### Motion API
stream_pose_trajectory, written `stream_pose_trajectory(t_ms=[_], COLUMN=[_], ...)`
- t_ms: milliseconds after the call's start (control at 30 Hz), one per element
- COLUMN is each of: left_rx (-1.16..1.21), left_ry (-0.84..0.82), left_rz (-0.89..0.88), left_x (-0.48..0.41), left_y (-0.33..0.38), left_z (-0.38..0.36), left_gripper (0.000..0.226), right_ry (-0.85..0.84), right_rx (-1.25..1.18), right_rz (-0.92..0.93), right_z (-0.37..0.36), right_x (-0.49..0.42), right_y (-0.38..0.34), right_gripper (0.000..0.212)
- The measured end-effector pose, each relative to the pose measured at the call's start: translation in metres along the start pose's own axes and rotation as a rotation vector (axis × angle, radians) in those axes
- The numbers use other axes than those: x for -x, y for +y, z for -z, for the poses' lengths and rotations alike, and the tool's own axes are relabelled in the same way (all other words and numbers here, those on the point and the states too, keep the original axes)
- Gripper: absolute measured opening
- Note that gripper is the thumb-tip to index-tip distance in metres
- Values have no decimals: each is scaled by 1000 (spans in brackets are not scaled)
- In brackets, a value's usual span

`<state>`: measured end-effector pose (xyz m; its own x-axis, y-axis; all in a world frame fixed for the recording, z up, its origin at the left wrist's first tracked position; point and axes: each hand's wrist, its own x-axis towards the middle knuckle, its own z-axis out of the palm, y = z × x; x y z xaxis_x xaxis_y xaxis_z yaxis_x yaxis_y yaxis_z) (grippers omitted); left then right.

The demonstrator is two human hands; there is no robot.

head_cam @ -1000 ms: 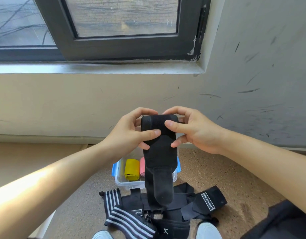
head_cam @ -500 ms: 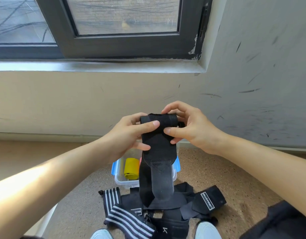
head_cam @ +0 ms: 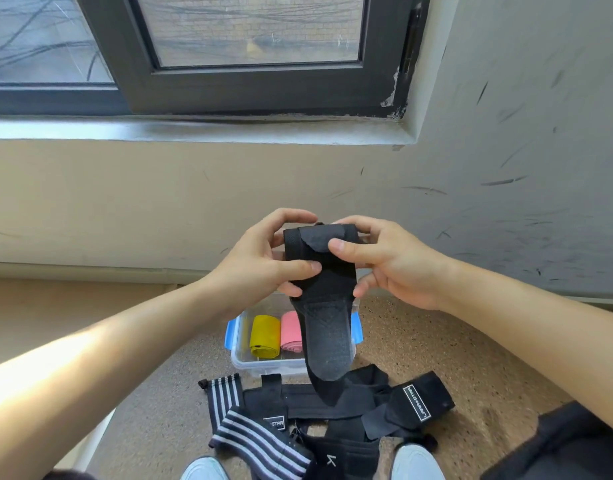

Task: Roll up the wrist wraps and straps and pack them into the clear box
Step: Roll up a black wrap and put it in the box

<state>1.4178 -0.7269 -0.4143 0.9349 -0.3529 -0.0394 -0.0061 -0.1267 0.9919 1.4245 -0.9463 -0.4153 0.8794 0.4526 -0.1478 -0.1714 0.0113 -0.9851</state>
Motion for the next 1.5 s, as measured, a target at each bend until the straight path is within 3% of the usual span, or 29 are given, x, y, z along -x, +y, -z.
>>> stream_pose_trajectory(t_ms=[200,433,533,667,867,1000,1200,1400,1500], left_rx=[190,221,202,97,69,71,26,51,51], left_ry=[-158,-64,-46,-9,8,-12,-161,-85,-65], left_rz=[273,186,143,51,-88,-35,131,113,82], left_x=[2,0,1,0,1,0,3,1,1], left_y=[0,-1,0,-3,-3,-1,0,-2,0], left_z=[1,2,4,5,0,3,5,6,7], left_gripper=[45,39,39,37,45,62,48,44,43], right_ry=[85,85,30,-78,-67,-47,30,86,53], right_rx=[112,318,299,124,59,71,182,322,360], right_rz=[100,272,165,-36,4,63,155,289,269], right_z=[2,-3,2,8,5,6,4,-4,-1], right_x=[1,1,2,3,2,3,6,7,6], right_y=[3,7,2,-5,-2,-3,-4,1,-1], right_gripper=[39,46,57,47,46,43,41,46,51])
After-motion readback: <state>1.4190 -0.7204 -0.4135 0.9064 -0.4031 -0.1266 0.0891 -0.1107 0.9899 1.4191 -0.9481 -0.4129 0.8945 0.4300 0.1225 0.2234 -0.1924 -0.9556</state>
